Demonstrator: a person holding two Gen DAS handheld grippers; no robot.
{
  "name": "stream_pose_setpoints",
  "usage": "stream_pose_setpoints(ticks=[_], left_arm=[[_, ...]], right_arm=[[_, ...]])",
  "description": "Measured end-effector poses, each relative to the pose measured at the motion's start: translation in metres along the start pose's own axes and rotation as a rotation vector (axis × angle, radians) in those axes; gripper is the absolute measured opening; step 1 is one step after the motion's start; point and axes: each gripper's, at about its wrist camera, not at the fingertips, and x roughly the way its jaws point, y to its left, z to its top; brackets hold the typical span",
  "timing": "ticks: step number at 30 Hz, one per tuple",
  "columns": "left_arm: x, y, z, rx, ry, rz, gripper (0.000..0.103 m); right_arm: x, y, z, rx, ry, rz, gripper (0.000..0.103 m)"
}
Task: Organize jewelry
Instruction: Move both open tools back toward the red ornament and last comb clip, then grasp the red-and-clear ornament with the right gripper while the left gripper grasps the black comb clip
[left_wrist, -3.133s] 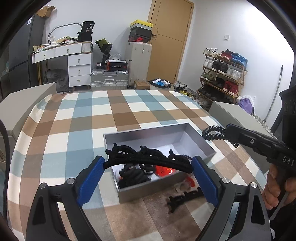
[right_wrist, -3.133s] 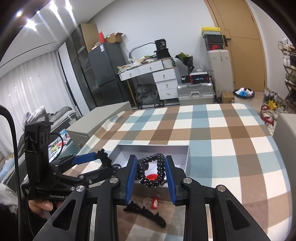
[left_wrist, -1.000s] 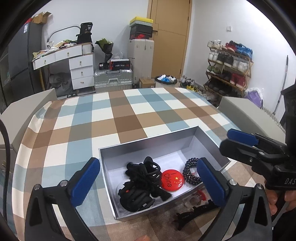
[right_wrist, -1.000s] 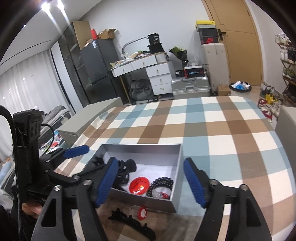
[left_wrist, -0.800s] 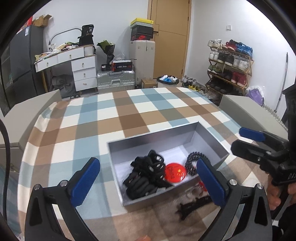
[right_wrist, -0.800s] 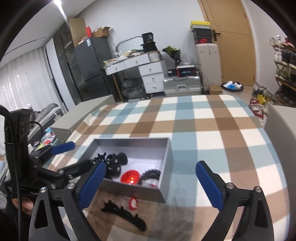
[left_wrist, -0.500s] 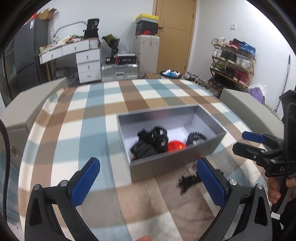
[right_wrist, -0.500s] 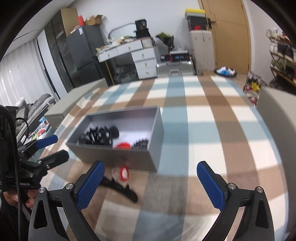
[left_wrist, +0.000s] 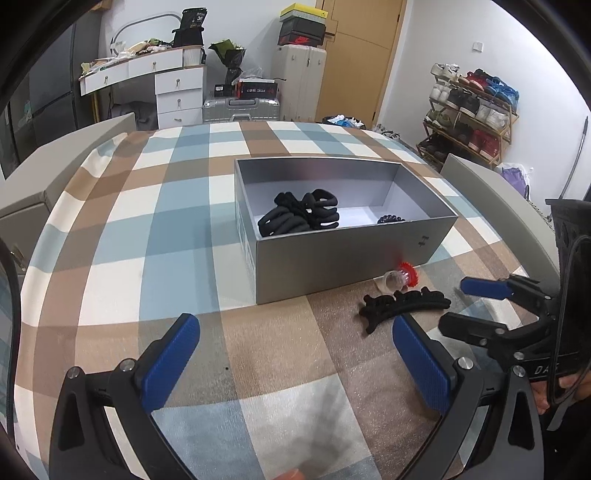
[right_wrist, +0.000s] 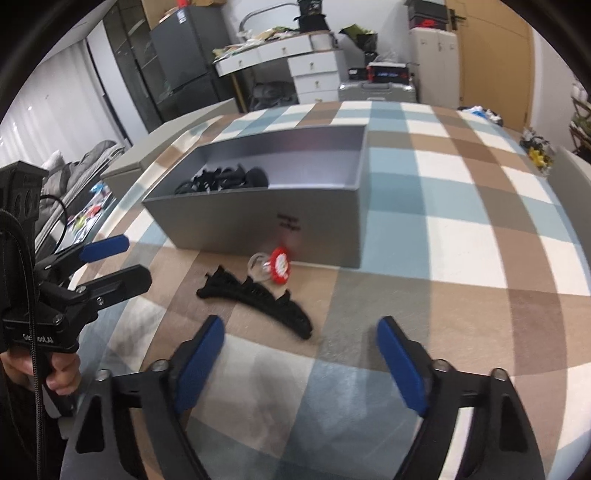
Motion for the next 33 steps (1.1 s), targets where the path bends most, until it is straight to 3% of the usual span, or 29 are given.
stream_pose_setpoints(ticks=[8,11,14,17,21,27,33], left_arm=[[-0.002,0.005,-0.005,-0.010,0.000,0.008,0.102],[-0.003,0.007,-0.006,-0.018,0.001,0.004,0.102],[-0.003,0.010,-0.007,-0.023,0.000,0.010,0.102],[-0.003,0.012,-0.007,-0.034,0.003,0.009,0.102],[-0.003,0.013,-0.008,-0.034,0.005,0.014,0.102],[-0.003,0.014,-0.009,-0.039,0.011,0.011,0.102],[-0.003,0.012,-0.009,-0.029,0.013,0.009,0.102]], right_arm=[[0.004,0.012,0.002,-0.059,0.007,0.046,0.053],[0.004,0.020,0.000,-0.092,0.031,0.118,0.039],[0.000,0.027,-0.001,-0.113,0.027,0.195,0.038],[0.000,0.031,0.001,-0.127,0.015,0.167,0.038],[0.008,0.035,0.005,-0.146,0.031,0.154,0.027],[0.003,0.019,0.017,-0.076,-0.027,0.091,0.028],[0.017,0.014,0.027,-0.056,-0.009,0.042,0.027]])
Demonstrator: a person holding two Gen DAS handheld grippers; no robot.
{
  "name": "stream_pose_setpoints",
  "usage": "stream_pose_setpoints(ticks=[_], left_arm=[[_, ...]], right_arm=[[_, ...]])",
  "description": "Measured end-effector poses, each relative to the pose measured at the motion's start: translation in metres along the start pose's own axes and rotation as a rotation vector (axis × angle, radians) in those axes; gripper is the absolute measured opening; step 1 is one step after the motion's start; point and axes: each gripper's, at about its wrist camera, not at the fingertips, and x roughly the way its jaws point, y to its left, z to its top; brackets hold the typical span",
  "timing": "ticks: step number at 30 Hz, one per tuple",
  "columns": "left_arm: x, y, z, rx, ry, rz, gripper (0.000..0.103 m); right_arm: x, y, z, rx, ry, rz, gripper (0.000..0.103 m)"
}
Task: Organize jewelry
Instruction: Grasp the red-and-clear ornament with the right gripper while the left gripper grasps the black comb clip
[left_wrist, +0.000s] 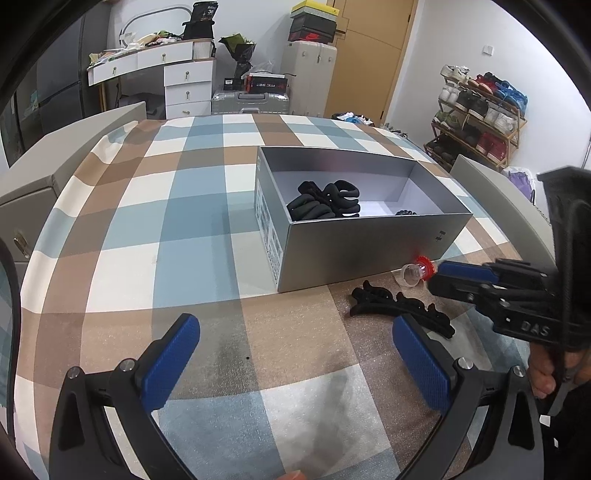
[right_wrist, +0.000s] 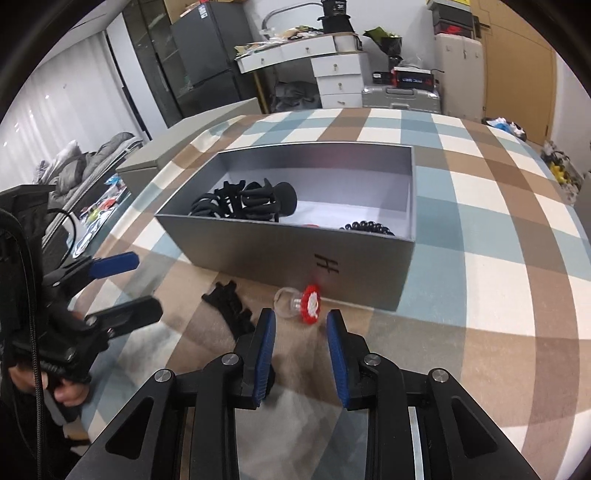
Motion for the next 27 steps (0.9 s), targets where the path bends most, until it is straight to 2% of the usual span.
stream_pose_setpoints(ticks=[5,7,8,20,27], left_arm=[[0.000,0.002,0.000,-0.005,0.004,0.005,0.102],[0.000,0.003,0.000,-0.006,0.006,0.006,0.102],[0.000,0.003,0.000,-0.007,0.005,0.007,0.102],[0.005,-0.007,0.001,0.014,0.017,-0.021,0.102],[0.016,-0.035,-0.001,0.124,0.090,-0.099,0.102]], right_arm=[[0.008,0.005,0.004,-0.022,0.008,-0.015,0.024],[0.010,0.007,0.004,-0.029,0.011,-0.022,0.021],[0.011,0.007,0.004,-0.034,0.012,-0.032,0.015],[-0.017,-0.004,-0.006,0.013,-0.051,0.018,0.014],[-0.036,-0.016,-0.022,0.073,-0.077,0.022,0.014]])
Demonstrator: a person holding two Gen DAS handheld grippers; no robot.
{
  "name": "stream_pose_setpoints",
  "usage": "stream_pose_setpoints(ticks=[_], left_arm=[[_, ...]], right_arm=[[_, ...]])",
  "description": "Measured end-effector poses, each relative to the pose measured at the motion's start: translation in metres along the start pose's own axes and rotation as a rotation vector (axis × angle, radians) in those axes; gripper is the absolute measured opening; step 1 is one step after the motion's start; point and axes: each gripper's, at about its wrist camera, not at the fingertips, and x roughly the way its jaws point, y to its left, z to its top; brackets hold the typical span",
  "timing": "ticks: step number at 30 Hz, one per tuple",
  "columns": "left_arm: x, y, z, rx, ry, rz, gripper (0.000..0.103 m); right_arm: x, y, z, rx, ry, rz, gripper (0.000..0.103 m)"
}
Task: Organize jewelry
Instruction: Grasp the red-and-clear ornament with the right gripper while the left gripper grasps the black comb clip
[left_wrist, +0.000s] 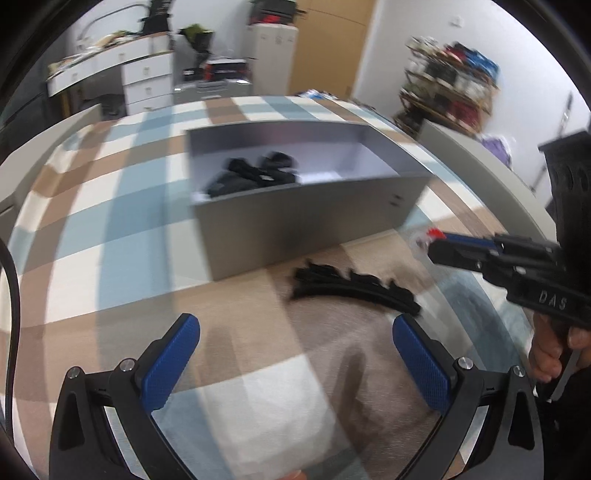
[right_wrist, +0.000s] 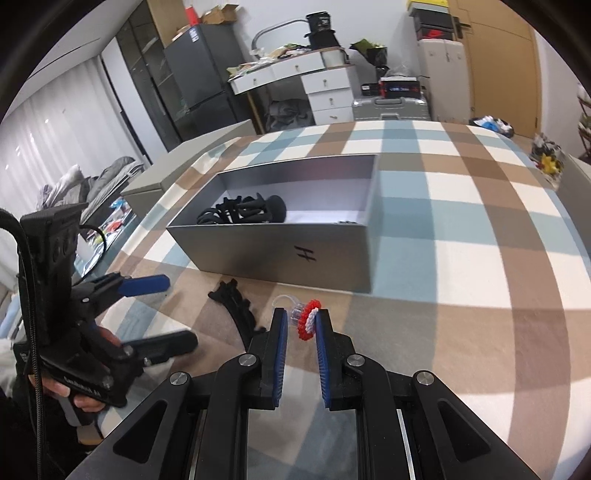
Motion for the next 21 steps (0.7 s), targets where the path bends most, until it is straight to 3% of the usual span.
stream_pose_setpoints(ticks=[7,19,21], left_arm=[[0.015,-0.026,0.008,0.134,0.054,-0.029,0.102],[0.029,-0.035,0.014,0.196,0.084,-0.017,0.101],[0.028,-0.036,0.013,0.206,0.076,-0.014,0.094]], right_arm=[[-0.007,-0.008,-0.003,0.028,-0.012,-0.014,0.014],[-0.014,-0.017,-0.005,0.050,-0.027,-0.023,0.015],[-0.015,-0.017,-0.005,0.050,-0.028,-0.023,0.015]])
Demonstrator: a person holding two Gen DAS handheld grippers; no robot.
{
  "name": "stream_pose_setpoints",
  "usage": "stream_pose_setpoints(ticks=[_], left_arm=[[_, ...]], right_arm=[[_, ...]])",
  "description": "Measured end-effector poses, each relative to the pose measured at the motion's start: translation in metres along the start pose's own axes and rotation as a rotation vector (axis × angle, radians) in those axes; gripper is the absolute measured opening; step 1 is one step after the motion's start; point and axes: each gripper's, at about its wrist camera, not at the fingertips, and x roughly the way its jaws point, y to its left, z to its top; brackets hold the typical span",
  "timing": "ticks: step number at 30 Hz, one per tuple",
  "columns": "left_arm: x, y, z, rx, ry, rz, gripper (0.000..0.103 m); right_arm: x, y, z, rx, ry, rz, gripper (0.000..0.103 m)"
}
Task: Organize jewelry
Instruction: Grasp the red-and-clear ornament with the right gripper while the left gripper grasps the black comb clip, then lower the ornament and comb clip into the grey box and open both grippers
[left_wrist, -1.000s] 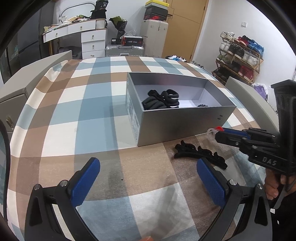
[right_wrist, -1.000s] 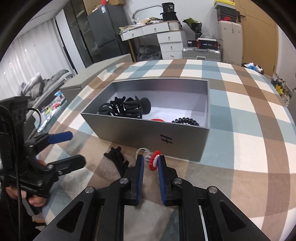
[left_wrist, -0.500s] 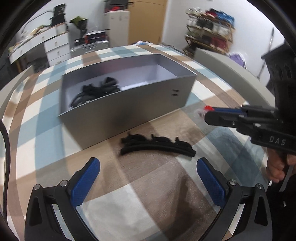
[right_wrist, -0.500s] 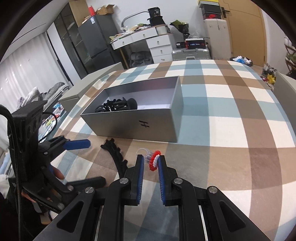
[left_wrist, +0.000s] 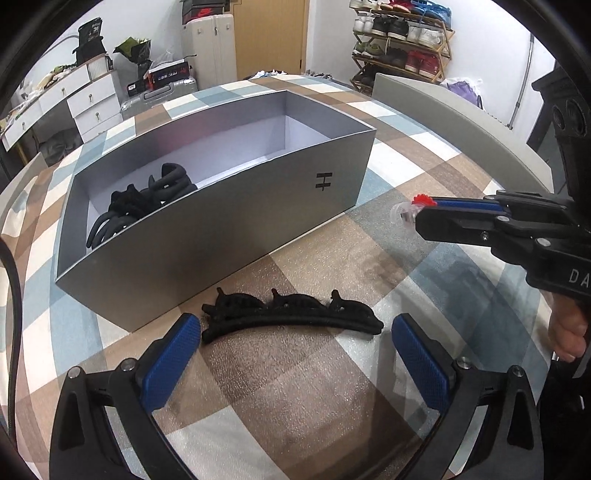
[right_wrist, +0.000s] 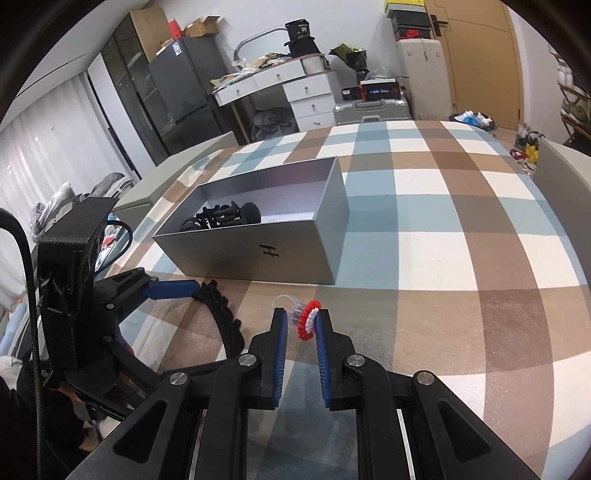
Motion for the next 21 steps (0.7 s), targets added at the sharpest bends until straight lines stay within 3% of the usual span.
stream_pose_setpoints(ticks=[10,21], left_arm=[[-0.018,0.007,-0.005,-0.062,-0.066,-0.037,0.091],[-0.058,0.026,0.000,-0.149,-0.243,-0.022,0.091]], right_arm=[[-0.004,0.004,0.001,-0.010,-0.016,0.007,0.015],[-0.015,0.017,0.009,-0.038,-0.080,0.054,0.015]])
